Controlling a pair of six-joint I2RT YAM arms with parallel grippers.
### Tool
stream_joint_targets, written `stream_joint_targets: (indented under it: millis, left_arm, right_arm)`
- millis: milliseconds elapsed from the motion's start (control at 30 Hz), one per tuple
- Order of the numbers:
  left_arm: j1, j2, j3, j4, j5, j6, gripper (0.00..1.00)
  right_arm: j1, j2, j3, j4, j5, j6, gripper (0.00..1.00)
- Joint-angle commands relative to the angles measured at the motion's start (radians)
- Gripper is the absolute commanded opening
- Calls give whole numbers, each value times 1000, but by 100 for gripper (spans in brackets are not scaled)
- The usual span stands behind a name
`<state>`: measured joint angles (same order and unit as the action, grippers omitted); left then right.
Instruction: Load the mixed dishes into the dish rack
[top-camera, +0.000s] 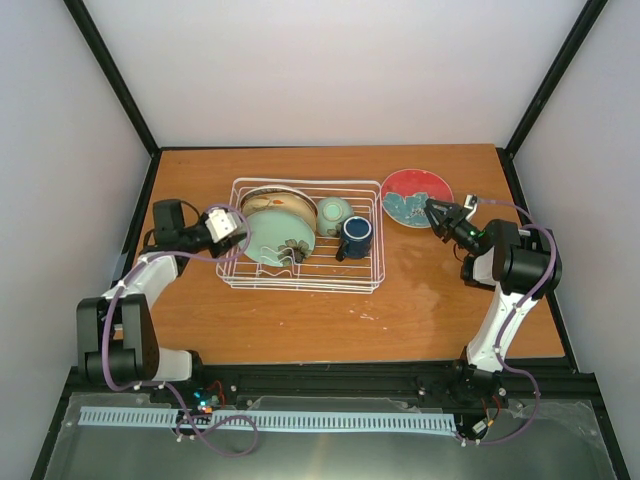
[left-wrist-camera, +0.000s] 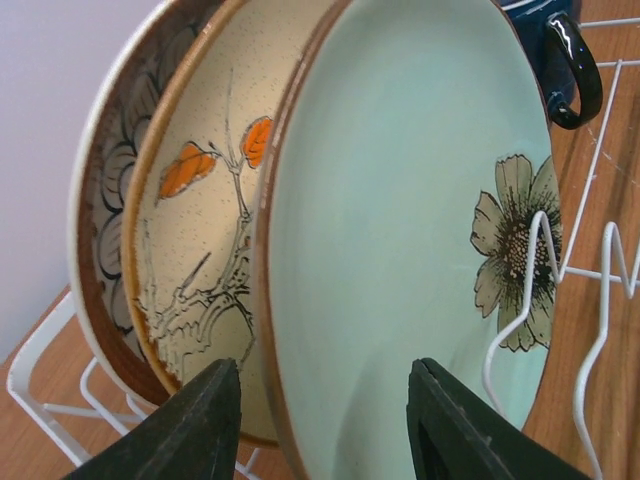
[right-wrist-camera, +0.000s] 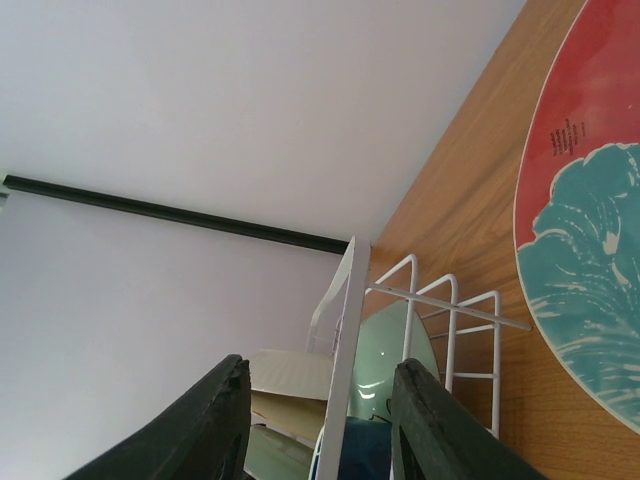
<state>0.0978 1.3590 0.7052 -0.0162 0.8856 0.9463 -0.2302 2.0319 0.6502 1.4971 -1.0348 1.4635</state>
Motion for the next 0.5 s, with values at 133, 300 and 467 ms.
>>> stream_joint_targets:
  millis: [133, 300, 467]
  left_arm:
    - [-6, -88, 68, -27, -33, -34, 52]
    - [-6, -164, 93, -45, -72, -74, 55]
    - [-7, -261, 131, -20, -85, -140, 59]
  right_arm:
    - [-1, 22, 14, 179, 4, -10, 38]
    - [-3, 41, 12, 178, 21, -9, 37]
    - [-27, 64, 5, 151, 41, -34, 37]
